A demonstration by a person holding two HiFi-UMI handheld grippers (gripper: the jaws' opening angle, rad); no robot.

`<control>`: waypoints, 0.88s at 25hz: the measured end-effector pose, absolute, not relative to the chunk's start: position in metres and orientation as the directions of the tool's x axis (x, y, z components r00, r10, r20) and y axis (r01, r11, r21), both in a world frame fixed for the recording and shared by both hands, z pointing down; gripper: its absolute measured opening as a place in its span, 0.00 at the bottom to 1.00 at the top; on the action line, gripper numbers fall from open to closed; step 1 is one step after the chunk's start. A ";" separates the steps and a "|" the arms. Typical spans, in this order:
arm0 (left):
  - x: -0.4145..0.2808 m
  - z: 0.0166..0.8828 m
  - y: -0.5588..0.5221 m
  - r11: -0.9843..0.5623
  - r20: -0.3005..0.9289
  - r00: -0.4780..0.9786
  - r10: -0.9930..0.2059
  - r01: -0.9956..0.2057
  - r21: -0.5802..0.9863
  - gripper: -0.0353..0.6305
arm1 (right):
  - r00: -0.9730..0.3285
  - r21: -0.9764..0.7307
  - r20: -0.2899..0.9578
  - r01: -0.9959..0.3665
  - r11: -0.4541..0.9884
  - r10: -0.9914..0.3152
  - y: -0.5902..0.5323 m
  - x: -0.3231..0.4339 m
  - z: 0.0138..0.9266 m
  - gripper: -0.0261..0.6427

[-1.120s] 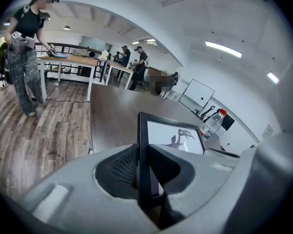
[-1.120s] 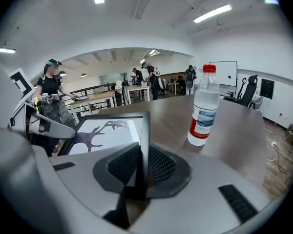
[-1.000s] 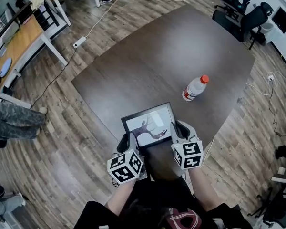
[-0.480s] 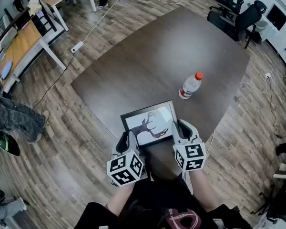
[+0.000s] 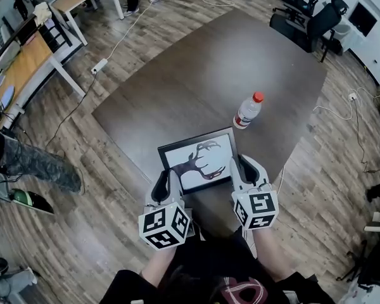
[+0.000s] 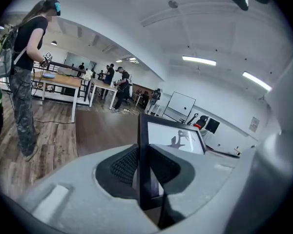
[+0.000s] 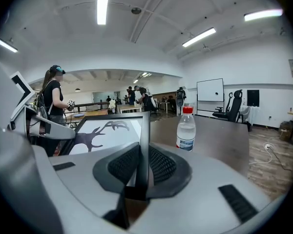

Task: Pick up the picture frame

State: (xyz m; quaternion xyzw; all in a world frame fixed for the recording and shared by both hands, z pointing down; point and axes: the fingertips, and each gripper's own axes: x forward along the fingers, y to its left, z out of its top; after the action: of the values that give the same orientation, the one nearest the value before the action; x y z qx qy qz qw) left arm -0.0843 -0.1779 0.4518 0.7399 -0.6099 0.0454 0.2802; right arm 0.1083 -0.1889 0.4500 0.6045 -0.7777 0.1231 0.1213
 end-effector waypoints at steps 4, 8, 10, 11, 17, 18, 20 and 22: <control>-0.080 0.437 -0.176 -0.120 0.378 0.261 -0.888 -0.926 0.358 0.16 | -0.233 -0.040 0.305 -0.972 0.232 -0.924 -0.185 0.113 0.435 0.14; -0.079 0.423 -0.177 -0.139 0.350 0.266 -0.898 -0.927 0.347 0.16 | -0.230 -0.037 0.278 -0.973 0.229 -0.932 -0.184 0.113 0.423 0.14; -0.078 0.418 -0.176 -0.148 0.336 0.271 -0.902 -0.925 0.349 0.16 | -0.228 -0.035 0.264 -0.973 0.226 -0.937 -0.183 0.115 0.418 0.14; -0.077 0.416 -0.176 -0.153 0.329 0.274 -0.904 -0.924 0.350 0.16 | -0.226 -0.034 0.257 -0.974 0.225 -0.939 -0.182 0.116 0.416 0.14; -0.070 0.400 -0.175 -0.193 0.296 0.301 -0.907 -0.920 0.342 0.16 | -0.206 -0.021 0.220 -0.978 0.206 -0.953 -0.179 0.122 0.398 0.14; -0.071 0.397 -0.175 -0.198 0.289 0.302 -0.908 -0.919 0.340 0.16 | -0.205 -0.022 0.213 -0.979 0.205 -0.955 -0.178 0.121 0.396 0.14; -0.074 0.392 -0.174 -0.200 0.277 0.300 -0.913 -0.920 0.338 0.16 | -0.206 -0.023 0.200 -0.978 0.206 -0.958 -0.176 0.119 0.391 0.14; -0.074 0.387 -0.173 -0.203 0.265 0.297 -0.917 -0.921 0.332 0.16 | -0.209 -0.024 0.189 -0.978 0.209 -0.959 -0.175 0.118 0.387 0.14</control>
State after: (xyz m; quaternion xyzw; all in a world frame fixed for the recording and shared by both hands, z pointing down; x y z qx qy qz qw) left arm -0.0741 -0.1733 0.3875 0.7754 -0.5928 0.0044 0.2175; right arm 0.1183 -0.1748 0.3867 0.6252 -0.7746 0.0689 0.0663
